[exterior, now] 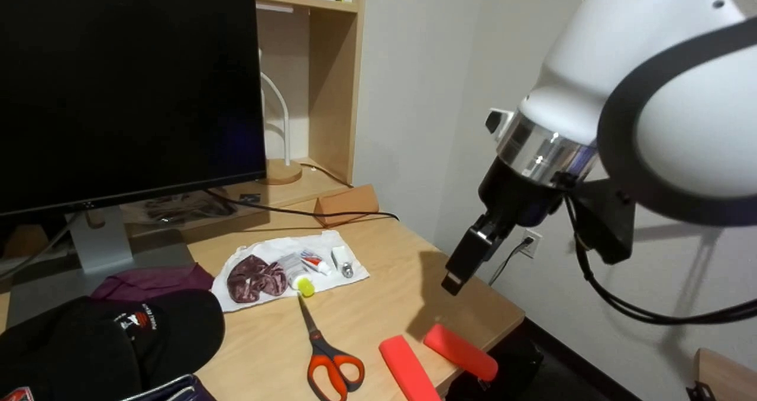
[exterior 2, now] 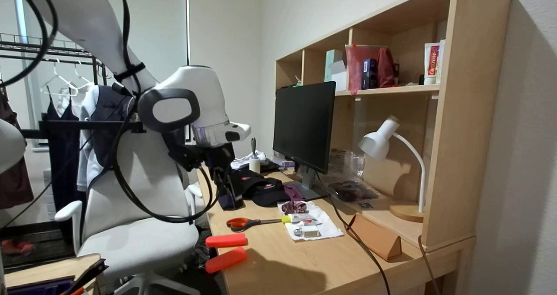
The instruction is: Move the purse to the left then pick the orange object and place it on the table
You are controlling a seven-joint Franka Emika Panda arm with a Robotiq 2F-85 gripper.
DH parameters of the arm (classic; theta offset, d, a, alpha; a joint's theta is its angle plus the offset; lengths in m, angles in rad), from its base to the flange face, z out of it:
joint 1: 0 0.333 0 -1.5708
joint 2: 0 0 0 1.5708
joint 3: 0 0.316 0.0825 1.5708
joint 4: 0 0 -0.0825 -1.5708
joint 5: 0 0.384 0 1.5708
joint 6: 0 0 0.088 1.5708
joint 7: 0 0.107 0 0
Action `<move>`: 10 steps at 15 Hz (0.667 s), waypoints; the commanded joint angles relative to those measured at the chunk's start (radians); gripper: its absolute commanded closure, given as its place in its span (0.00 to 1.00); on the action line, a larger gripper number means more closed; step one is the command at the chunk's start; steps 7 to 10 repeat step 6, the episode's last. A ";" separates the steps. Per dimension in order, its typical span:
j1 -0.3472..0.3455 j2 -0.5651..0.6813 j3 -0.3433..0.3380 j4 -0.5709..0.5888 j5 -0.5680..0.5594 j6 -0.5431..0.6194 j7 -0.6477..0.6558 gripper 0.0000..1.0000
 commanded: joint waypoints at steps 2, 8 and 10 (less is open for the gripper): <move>0.130 -0.047 -0.135 -0.007 -0.082 -0.036 0.054 0.00; 0.131 -0.051 -0.137 -0.013 -0.082 -0.039 0.050 0.00; 0.131 -0.051 -0.137 -0.013 -0.082 -0.039 0.050 0.00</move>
